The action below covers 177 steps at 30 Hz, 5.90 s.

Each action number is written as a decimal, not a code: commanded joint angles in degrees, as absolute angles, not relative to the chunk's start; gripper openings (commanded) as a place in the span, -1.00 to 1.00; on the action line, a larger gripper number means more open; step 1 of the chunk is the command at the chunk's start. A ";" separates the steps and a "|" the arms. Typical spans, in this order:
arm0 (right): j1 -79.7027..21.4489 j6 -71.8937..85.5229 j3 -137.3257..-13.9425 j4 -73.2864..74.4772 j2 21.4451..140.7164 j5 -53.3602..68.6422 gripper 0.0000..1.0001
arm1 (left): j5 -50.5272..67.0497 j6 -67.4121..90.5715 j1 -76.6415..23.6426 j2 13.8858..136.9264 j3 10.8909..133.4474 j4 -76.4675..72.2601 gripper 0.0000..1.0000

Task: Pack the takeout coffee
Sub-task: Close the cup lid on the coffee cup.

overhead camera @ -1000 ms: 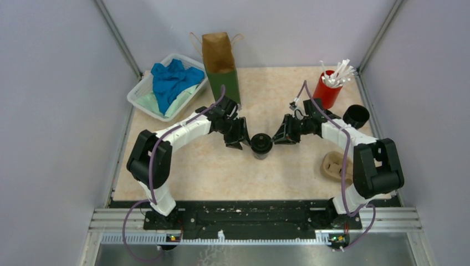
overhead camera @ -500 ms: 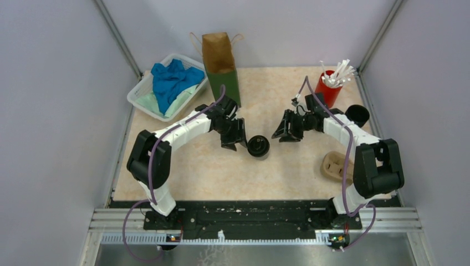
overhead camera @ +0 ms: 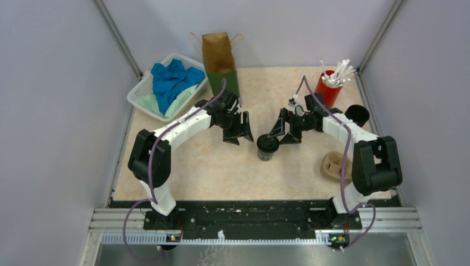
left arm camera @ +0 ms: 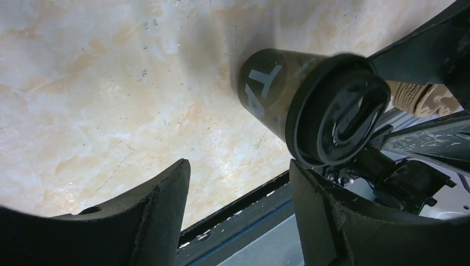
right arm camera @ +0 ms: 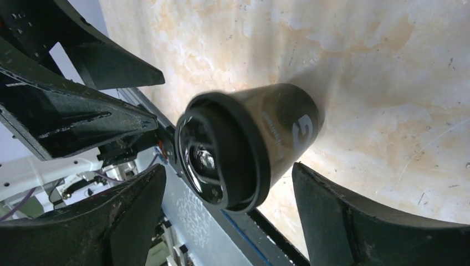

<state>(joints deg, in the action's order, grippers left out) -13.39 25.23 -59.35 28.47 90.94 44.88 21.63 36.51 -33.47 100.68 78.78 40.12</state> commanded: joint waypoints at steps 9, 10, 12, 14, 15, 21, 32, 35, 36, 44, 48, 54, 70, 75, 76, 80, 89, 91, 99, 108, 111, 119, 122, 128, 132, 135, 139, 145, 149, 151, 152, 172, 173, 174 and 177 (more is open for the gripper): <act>-13.04 23.33 -55.69 25.79 86.77 44.01 0.79 | 30.51 38.03 -33.32 97.22 73.95 30.35 0.83; -13.01 24.37 -55.38 24.49 87.14 44.60 0.78 | 31.29 38.72 -33.31 97.14 73.39 29.17 0.84; -13.01 26.12 -54.86 21.96 87.72 45.94 0.75 | 31.89 39.98 -33.31 97.40 72.92 27.60 0.85; -13.07 27.73 -54.25 20.26 88.20 47.21 0.70 | 32.03 40.39 -33.31 97.93 72.89 26.89 0.83; -13.14 28.36 -53.80 19.55 88.46 47.99 0.66 | 32.14 40.53 -33.32 98.26 72.88 26.75 0.80; -13.80 28.37 -51.25 18.93 88.72 48.13 0.56 | 35.29 41.89 -33.39 99.75 71.13 23.77 0.63; -13.80 30.26 -49.60 15.74 90.49 47.07 0.37 | 35.30 42.25 -33.41 101.97 71.02 22.76 0.54; -13.80 30.75 -49.12 14.90 90.47 47.66 0.44 | 35.50 42.36 -33.40 102.21 70.43 22.59 0.52; -13.80 30.96 -48.94 14.66 90.44 48.12 0.47 | 35.44 42.41 -33.42 102.20 70.22 22.54 0.50; -14.67 30.07 -48.33 15.00 88.21 50.75 0.72 | 35.03 41.95 -33.44 101.52 67.90 22.18 0.46; -15.73 29.07 -47.75 15.73 88.36 50.27 0.76 | 34.86 41.79 -33.40 101.44 66.75 21.57 0.45; -16.06 29.73 -47.02 14.22 88.08 50.31 0.81 | 33.90 41.38 -33.40 102.11 65.63 20.84 0.41; -17.64 31.69 -44.67 11.28 86.03 51.96 0.95 | 32.55 40.69 -33.42 102.52 64.23 20.85 0.37; -18.05 31.76 -44.73 10.39 88.95 50.25 0.85 | 32.00 40.80 -33.45 102.78 64.23 20.82 0.36; -18.27 31.48 -44.11 10.00 89.55 49.96 0.82 | 32.04 41.04 -33.46 102.89 63.94 20.48 0.36; -18.51 29.30 -38.52 7.46 92.18 43.17 0.75 | 32.17 41.65 -33.35 103.42 62.17 18.28 0.34; -17.64 31.07 -40.36 8.58 88.23 41.34 0.66 | 31.60 40.14 -33.40 101.54 67.41 21.11 0.42; -16.76 31.71 -41.43 8.99 88.33 43.99 0.69 | 32.06 40.25 -33.40 101.52 68.35 21.19 0.43; -12.56 33.20 -45.26 9.77 86.56 54.88 0.88 | 31.72 39.89 -33.36 105.49 68.04 21.41 0.37; -12.38 33.74 -47.55 6.32 92.98 58.10 0.75 | 30.99 38.83 -33.31 106.29 67.66 22.21 0.35; -11.35 36.03 -41.47 -4.51 99.05 58.31 0.51 | 30.69 39.06 -33.15 106.52 66.01 21.51 0.34; -10.54 42.57 -35.68 -14.60 96.70 58.59 0.36 | 30.81 38.22 -32.53 105.61 63.37 21.02 0.31; -10.57 38.55 -41.58 -4.40 91.82 58.50 0.53 | 30.68 37.63 -32.53 105.11 64.72 22.12 0.32; -11.36 31.94 -45.19 6.44 89.22 59.23 0.73 | 31.50 36.75 -32.42 104.37 67.06 23.57 0.38; -12.67 32.01 -44.33 4.99 89.98 58.67 0.71 | 33.51 36.83 -32.36 102.85 69.01 23.83 0.52; -12.57 34.10 -44.03 2.53 90.70 58.16 0.58 | 34.72 37.60 -32.07 101.78 69.77 23.42 0.64; -12.57 35.92 -43.55 0.36 91.84 57.83 0.41 | 36.14 38.97 -31.34 100.80 69.78 21.90 0.69; -12.40 37.88 -43.16 -1.99 91.55 58.38 0.48 | 39.03 42.36 -30.59 99.46 67.73 17.45 0.74; -12.24 37.86 -43.45 -1.98 91.96 58.91 0.52 | 40.06 43.17 -30.32 98.64 67.04 15.56 0.84; -11.69 37.97 -43.31 -1.82 91.62 59.07 0.53 | 39.70 42.95 -30.00 98.22 67.00 16.22 0.85; -11.24 38.56 -42.75 -2.39 90.74 59.35 0.55 | 39.54 42.91 -29.83 97.64 66.59 16.19 0.86; -8.70 38.33 -41.85 -2.49 91.49 58.86 0.01 | 39.68 43.33 -28.28 99.96 65.03 16.17 0.06; -8.70 38.30 -41.76 -2.54 91.49 58.96 0.00 | 39.57 43.10 -28.55 100.17 64.89 16.42 0.03; -8.70 38.32 -41.63 -2.55 91.42 59.03 0.00 | 39.43 43.00 -28.68 100.05 64.56 16.40 0.02; -8.70 39.14 -41.25 -3.20 90.94 59.33 0.00 | 39.43 42.81 -28.89 99.93 63.76 16.36 0.01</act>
